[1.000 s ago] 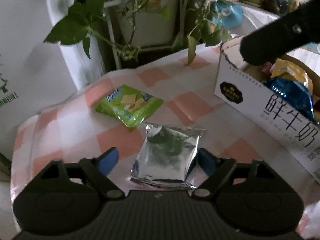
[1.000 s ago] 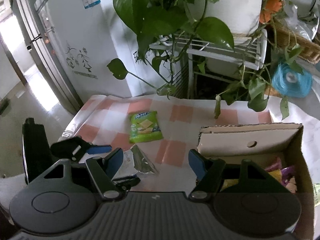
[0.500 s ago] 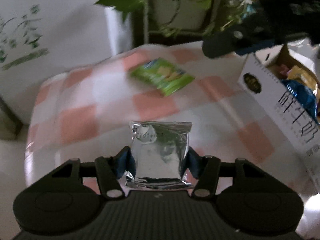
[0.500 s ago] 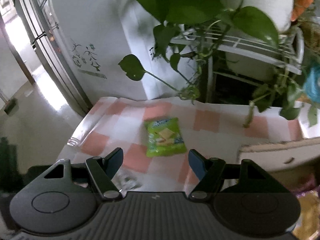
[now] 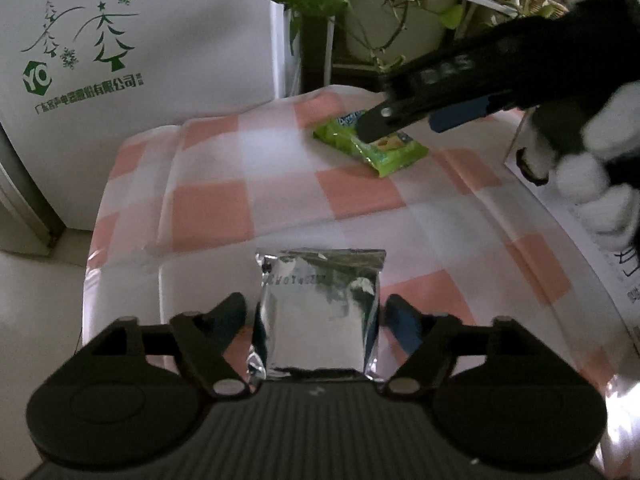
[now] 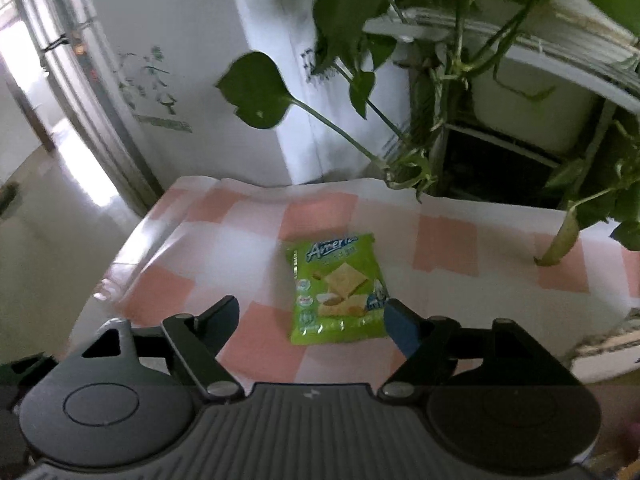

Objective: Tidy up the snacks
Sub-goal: 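Grasp the green Ameria packet with the right gripper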

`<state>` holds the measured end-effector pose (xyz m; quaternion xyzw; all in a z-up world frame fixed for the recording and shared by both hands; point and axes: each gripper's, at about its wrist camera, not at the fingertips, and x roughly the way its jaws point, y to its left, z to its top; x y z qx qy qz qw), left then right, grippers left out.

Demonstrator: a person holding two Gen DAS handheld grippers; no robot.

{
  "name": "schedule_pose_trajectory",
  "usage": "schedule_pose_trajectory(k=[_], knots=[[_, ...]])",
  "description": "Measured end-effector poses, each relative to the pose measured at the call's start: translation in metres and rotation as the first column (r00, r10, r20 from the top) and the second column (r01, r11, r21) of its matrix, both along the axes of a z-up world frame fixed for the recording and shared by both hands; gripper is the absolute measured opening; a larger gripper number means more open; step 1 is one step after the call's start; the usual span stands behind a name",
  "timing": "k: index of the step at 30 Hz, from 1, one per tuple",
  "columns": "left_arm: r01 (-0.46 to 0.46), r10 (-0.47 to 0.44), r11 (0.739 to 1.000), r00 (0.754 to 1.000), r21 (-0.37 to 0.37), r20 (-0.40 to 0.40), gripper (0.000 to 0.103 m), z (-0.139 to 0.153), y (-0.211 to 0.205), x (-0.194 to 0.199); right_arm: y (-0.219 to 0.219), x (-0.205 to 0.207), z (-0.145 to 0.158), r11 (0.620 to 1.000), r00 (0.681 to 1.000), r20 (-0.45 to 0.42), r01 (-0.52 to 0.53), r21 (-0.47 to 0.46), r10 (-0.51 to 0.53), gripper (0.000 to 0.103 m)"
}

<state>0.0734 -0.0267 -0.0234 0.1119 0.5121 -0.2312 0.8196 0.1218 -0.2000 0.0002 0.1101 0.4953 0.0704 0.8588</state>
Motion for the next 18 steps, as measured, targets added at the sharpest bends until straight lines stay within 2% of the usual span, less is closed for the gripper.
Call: schedule_pose_trajectory(k=[1, 7, 12, 18], knots=[[-0.004, 0.004, 1.0, 1.0, 0.004, 0.001, 0.088, -0.001, 0.0, 0.001, 0.001, 0.003, -0.003, 1.0, 1.0, -0.003, 0.003, -0.004, -0.003, 0.085], [-0.029, 0.03, 0.999, 1.0, 0.016, -0.008, 0.101, -0.008, -0.002, 0.01, 0.01, 0.015, -0.026, 0.997, 1.0, -0.009, -0.021, -0.08, 0.02, 0.088], [-0.038, 0.038, 0.999, 0.999, 0.023, -0.007, 0.103, -0.01, -0.005, 0.011, 0.017, 0.019, -0.041, 0.987, 0.999, 0.001, -0.043, -0.157, 0.044, 0.088], [-0.042, 0.042, 0.999, 0.999, 0.026, -0.007, 0.103, -0.01, -0.005, 0.01, 0.02, 0.024, -0.043, 0.985, 0.999, 0.018, -0.036, -0.169, 0.039, 0.088]])
